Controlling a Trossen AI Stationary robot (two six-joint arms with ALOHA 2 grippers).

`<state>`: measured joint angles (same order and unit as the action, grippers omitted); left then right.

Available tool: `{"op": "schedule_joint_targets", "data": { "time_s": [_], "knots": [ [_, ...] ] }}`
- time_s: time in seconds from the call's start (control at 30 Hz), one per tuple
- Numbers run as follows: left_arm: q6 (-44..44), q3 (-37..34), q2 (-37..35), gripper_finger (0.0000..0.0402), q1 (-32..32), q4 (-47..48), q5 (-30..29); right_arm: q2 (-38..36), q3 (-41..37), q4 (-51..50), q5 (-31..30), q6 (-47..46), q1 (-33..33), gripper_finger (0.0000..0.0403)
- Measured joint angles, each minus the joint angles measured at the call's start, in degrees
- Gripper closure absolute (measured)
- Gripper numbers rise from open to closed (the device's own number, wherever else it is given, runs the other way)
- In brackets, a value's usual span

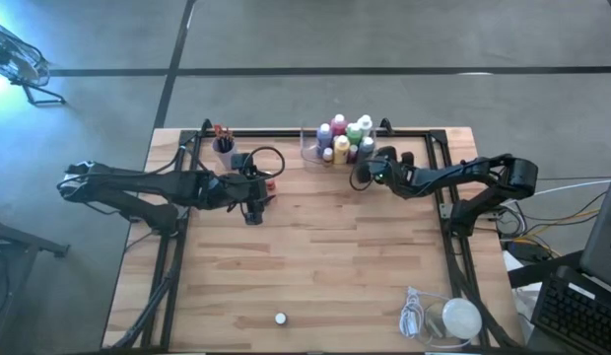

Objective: Pick & Place Paint Supplies
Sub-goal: Adjust the transparent bin, then put the orange paint bottle into the transparent bin

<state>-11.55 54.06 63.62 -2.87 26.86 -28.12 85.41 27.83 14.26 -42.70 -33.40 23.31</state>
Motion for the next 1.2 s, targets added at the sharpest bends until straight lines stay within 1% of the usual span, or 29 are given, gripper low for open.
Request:
{"op": "schedule_joint_targets", "data": {
  "time_s": [0.27,0.47,0.5,0.63,0.7,0.93,1.03,1.2],
  "knots": [
    [0.0,0.0,0.0,0.0129,0.0,0.1,0.0,0.0,0.0,1.9,3.8,2.5,0.0,0.0395],
    [0.0,0.0,0.0,0.0129,0.0,0.2,0.0,0.0,-0.1,2.8,5.0,4.8,0.1,0.0395],
    [0.0,0.0,0.0,0.0129,0.0,0.2,0.0,0.0,-0.1,2.6,3.9,4.9,0.1,0.0395],
    [1.2,0.0,0.0,0.0129,0.0,1.7,0.0,-0.2,0.0,-2.2,-4.5,2.1,-0.6,0.0395],
    [1.9,0.0,0.0,0.0129,0.0,2.6,0.0,-0.7,0.0,-4.7,-6.8,0.9,-1.3,0.0394],
    [2.6,0.0,0.0,0.0129,0.0,4.9,0.0,-4.2,0.0,-10.0,-7.2,0.5,-5.0,0.0394],
    [5.1,0.4,0.0,0.0129,0.0,6.8,-0.1,-6.8,0.5,-13.8,-7.5,0.3,-7.6,0.0394],
    [11.3,2.9,0.0,0.0129,0.1,11.3,-0.6,-9.8,3.0,-22.0,-12.1,-2.5,-13.4,0.0394]
  ]
}}
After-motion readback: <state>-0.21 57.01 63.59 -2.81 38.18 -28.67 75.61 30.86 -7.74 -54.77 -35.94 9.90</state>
